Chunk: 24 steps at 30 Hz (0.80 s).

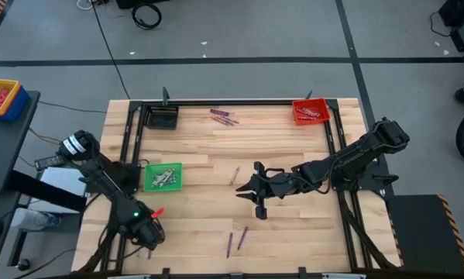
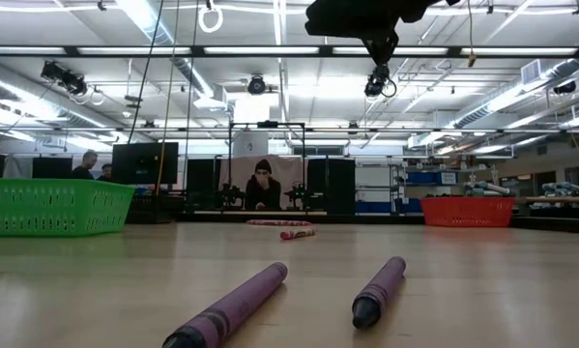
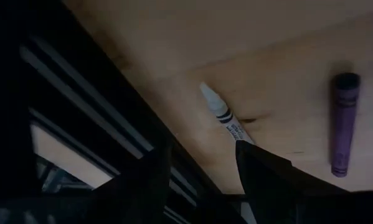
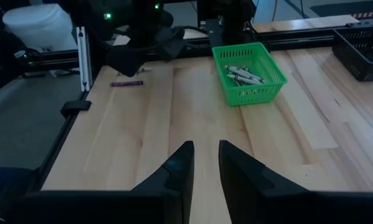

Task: Sort crayons
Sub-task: Put the white crayon into the green bin

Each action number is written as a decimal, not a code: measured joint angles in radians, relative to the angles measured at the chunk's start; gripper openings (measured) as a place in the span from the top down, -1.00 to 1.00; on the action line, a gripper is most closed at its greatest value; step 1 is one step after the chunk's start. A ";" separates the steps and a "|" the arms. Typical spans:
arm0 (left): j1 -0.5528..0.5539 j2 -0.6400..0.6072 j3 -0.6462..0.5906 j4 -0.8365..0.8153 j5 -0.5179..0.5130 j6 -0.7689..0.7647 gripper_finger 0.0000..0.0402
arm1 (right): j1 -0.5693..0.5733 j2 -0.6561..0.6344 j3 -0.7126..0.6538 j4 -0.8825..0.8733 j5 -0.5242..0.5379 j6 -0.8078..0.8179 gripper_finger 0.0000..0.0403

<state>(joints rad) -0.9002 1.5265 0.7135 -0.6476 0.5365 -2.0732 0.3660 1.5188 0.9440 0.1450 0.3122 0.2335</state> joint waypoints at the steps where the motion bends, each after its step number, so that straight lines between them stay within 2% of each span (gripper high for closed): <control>1: -0.005 0.000 -0.011 0.024 0.001 -0.007 0.04 | 0.000 0.000 0.000 -0.001 0.000 0.000 0.61; 4: -0.013 -0.001 -0.036 0.076 0.011 -0.034 0.04 | 0.000 0.000 0.000 -0.004 0.000 0.000 0.61; 11: -0.012 -0.002 -0.037 0.084 0.001 -0.042 0.04 | 0.000 0.000 0.000 -0.004 0.000 0.000 0.61; 24: 0.051 -0.003 -0.018 0.077 0.034 0.078 0.04 | 0.000 0.000 0.000 -0.004 0.000 0.000 0.61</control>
<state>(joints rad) -0.8488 1.5238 0.6958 -0.5703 0.5704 -1.9947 0.3660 1.5188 0.9440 0.1411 0.3122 0.2333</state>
